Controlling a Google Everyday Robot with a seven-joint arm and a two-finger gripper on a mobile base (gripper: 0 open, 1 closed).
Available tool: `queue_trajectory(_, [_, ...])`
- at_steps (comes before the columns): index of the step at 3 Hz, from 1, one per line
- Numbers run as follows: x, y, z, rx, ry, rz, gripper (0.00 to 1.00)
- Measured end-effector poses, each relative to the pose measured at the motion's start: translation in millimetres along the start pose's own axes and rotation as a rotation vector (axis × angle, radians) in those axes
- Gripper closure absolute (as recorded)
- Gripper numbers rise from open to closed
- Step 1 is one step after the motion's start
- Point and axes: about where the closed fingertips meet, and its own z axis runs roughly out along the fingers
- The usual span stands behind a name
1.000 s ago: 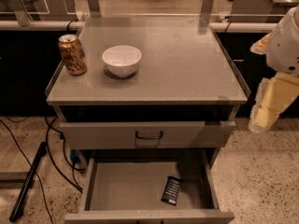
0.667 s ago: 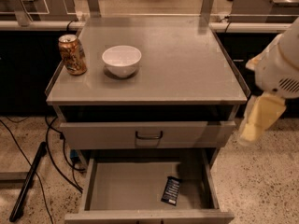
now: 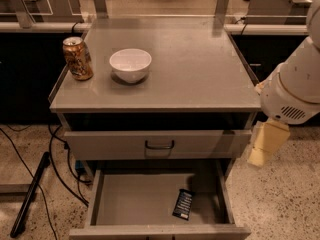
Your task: Pick rxbar blueberry from middle drawer and place on counter
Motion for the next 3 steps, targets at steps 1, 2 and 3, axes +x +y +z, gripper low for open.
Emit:
queue_trajectory(1, [12.9,17.7,40.6,-0.046,-0.005,0.014,0.0])
queue_trajectory(2, [24.4,38.1,84.8,-0.097,-0.02,0.036,0.0])
queue_trajectory(3, [31.6,61.2,134.5,-0.129,-0.059,0.07,0.0])
